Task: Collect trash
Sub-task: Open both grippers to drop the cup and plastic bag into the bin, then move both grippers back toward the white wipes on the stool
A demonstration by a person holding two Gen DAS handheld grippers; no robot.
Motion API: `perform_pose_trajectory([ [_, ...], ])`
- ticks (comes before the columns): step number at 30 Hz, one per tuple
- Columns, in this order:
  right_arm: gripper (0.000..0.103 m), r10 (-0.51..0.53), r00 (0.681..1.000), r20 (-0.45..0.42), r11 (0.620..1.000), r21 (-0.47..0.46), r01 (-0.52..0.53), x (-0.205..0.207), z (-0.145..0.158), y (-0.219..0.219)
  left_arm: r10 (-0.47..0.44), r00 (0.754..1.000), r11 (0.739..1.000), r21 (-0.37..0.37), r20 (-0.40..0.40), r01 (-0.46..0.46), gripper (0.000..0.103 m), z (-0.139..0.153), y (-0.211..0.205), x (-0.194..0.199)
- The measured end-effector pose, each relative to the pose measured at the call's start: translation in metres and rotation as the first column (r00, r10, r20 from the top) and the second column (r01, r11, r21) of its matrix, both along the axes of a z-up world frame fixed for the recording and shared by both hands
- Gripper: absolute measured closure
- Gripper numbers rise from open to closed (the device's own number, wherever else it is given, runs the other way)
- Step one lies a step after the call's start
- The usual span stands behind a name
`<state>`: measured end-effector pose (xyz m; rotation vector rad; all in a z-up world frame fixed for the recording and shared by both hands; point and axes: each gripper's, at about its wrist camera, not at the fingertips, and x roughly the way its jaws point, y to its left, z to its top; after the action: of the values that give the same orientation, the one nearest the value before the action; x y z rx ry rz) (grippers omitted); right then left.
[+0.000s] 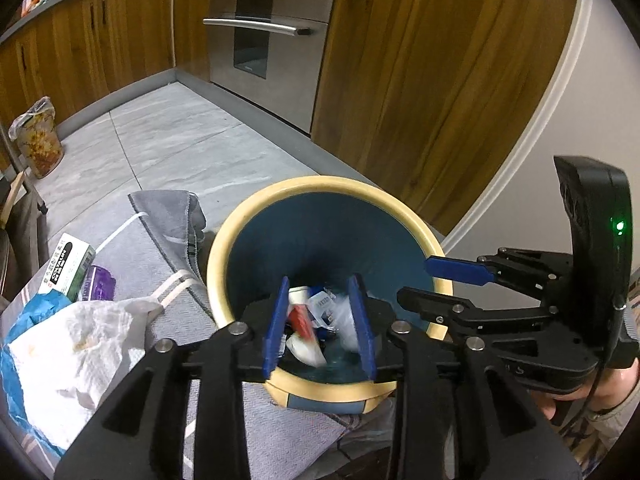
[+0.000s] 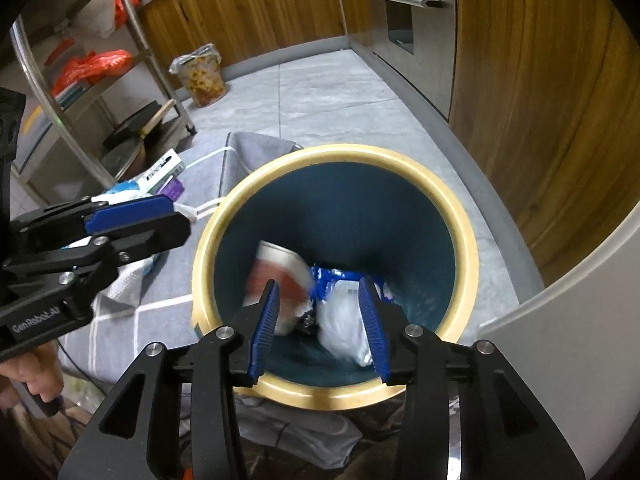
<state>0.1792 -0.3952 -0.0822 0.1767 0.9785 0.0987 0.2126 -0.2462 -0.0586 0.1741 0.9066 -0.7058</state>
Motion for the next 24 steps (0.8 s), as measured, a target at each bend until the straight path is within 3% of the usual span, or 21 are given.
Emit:
perform_pose_trajectory([
  [4, 0.055, -0.010, 1.000, 0.003, 1.000, 0.019, 0.010, 0.000, 0.001, -0.002, 0.019, 1.000, 1.000, -0.010, 0.004, -0.019, 0.063, 0.006, 0.009, -0.001],
  [12, 0.037, 0.013, 1.000, 0.021, 0.999, 0.034, -0.014, 0.000, 0.008, 0.009, 0.063, 0.997, 0.998, -0.023, 0.041, -0.062, 0.029, 0.020, 0.036, -0.006],
  [18, 0.031, 0.026, 0.999, 0.026, 0.998, 0.052, -0.028, 0.003, 0.010, 0.016, 0.114, 0.992, 0.993, -0.012, 0.057, -0.114, 0.019, 0.024, 0.064, -0.007],
  [24, 0.028, 0.039, 0.999, 0.030, 0.996, 0.076, -0.041, 0.005, 0.013, 0.026, 0.171, 0.983, 0.985, -0.007, 0.060, -0.170, 0.018, 0.024, 0.099, -0.009],
])
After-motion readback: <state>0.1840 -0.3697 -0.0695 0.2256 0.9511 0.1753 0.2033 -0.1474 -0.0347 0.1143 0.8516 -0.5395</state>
